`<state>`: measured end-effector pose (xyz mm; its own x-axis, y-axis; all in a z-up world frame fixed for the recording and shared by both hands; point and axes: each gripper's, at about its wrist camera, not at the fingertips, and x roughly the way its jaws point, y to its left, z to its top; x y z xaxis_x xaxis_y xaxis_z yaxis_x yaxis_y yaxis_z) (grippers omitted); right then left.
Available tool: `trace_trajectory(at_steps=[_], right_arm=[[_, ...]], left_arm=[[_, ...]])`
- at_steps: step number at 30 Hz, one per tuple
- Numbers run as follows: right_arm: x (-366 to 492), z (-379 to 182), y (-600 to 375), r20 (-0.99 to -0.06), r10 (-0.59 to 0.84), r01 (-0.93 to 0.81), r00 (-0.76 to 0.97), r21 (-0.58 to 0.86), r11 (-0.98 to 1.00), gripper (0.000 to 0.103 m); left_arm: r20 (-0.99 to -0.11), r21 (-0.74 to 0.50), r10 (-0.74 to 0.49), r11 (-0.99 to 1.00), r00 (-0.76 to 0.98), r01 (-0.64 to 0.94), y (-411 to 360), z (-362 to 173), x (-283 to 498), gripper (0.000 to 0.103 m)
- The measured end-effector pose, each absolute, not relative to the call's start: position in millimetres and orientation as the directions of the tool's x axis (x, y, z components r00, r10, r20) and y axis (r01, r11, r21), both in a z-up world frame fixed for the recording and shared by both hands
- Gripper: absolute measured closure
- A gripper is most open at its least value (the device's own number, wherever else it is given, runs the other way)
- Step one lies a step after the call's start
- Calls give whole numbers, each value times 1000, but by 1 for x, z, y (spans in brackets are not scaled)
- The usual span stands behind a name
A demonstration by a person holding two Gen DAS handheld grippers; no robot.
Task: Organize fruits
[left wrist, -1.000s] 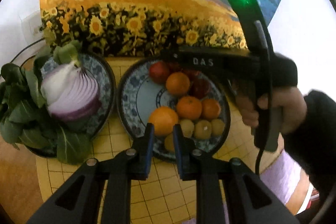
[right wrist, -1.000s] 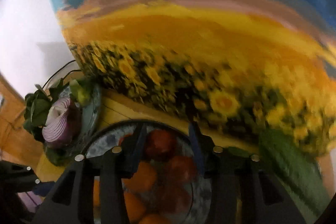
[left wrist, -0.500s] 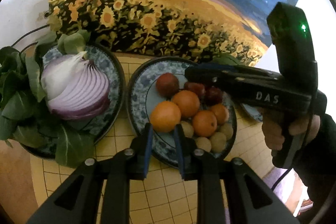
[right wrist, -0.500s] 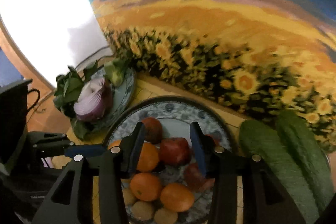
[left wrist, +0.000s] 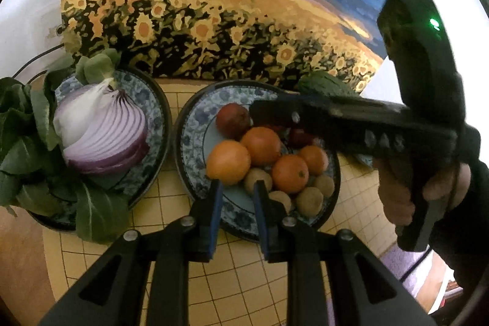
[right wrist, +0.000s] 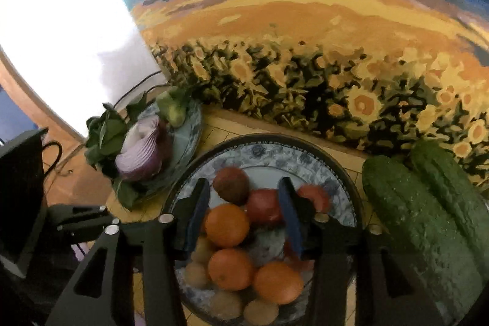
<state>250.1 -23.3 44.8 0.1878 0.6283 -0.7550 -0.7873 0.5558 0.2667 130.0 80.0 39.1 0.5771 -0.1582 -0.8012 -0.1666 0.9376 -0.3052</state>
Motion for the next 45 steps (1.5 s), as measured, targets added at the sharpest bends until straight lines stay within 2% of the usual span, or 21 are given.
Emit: trace_trajectory(at_steps=[2, 5, 12, 18, 26, 30, 35, 45], right_arm=[[245, 51, -26, -738, 658, -800, 152, 299, 520, 53], [242, 67, -37, -695, 685, -809, 221, 262, 526, 53], [264, 41, -34, -746, 572, -746, 341, 155, 647, 52], [260, 28, -41, -712, 623, -727, 323, 235, 645, 40], [251, 30, -34, -691, 695, -712, 198, 386, 587, 41], [230, 47, -27, -706, 664, -762, 248, 281, 584, 40], [215, 70, -44, -681, 674, -765, 286, 261, 589, 40], [151, 118, -91, -633, 675, -803, 378, 138, 580, 40]], left_arm=[[-798, -310, -159, 935, 581, -170, 81, 40, 128, 83], [-796, -321, -168, 932, 581, -171, 85, 40, 124, 83], [-791, -336, -197, 931, 580, -142, 79, 38, 129, 83], [-794, -332, -204, 935, 572, -126, 73, 30, 135, 83], [-783, -328, -200, 937, 589, -118, 70, 30, 149, 82], [-770, -349, -210, 929, 603, -121, 74, 42, 139, 82], [-747, -337, -197, 936, 635, -105, 74, 66, 122, 82], [-729, -274, -161, 959, 665, -69, 58, 99, 86, 68]])
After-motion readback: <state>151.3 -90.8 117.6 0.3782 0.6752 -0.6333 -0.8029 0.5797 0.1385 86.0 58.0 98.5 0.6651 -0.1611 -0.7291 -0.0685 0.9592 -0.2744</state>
